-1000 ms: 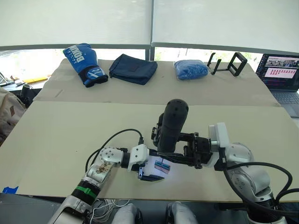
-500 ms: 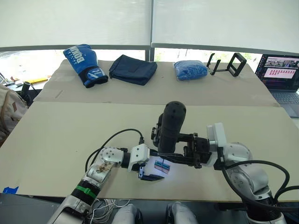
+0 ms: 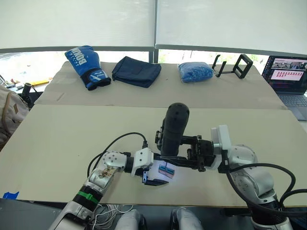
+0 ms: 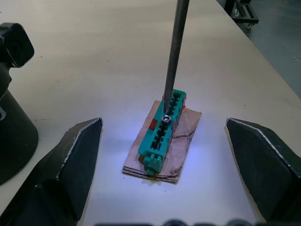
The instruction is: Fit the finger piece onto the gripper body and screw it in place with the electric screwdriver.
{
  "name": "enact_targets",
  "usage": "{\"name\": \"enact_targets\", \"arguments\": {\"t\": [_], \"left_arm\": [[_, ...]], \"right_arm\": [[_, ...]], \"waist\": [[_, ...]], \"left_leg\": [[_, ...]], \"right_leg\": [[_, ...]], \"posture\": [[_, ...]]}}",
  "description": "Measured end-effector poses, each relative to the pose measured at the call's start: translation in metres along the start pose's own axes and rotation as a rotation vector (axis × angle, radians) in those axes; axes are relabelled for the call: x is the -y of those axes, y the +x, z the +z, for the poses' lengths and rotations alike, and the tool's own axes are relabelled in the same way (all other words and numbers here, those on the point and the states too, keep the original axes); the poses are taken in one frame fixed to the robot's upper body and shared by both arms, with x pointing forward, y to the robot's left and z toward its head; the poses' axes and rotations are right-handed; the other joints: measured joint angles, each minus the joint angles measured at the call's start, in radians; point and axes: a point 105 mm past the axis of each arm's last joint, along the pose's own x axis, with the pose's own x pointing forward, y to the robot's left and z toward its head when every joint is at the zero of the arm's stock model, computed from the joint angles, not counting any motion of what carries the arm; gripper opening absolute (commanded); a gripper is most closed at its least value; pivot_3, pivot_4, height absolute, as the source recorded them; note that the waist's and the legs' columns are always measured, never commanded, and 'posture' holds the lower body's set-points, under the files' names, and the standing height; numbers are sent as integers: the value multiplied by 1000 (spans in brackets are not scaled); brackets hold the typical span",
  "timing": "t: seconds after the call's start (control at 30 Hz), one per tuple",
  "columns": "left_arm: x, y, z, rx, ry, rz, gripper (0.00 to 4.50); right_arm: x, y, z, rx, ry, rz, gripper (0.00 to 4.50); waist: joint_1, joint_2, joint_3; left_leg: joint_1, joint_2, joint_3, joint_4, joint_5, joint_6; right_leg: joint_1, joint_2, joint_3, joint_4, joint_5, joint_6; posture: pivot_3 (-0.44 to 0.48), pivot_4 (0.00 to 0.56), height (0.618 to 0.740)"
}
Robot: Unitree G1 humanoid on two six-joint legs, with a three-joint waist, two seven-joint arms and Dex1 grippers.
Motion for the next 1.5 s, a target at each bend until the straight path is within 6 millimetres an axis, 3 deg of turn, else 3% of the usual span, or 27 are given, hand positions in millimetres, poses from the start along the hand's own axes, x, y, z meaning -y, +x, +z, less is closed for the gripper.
{"name": "enact_targets", "arguments": {"t": [1.5], "left_arm": [[0, 0, -1, 2, -3, 7, 4429]], "right_arm": [[-2, 0, -6, -11, 3, 16, 1940]], "waist": [[0, 0, -1]], "left_leg": [[1, 0, 0, -1, 0, 1]], "right_leg": [[1, -2, 0, 0, 0, 0]], "posture": [[0, 150, 740]]}}
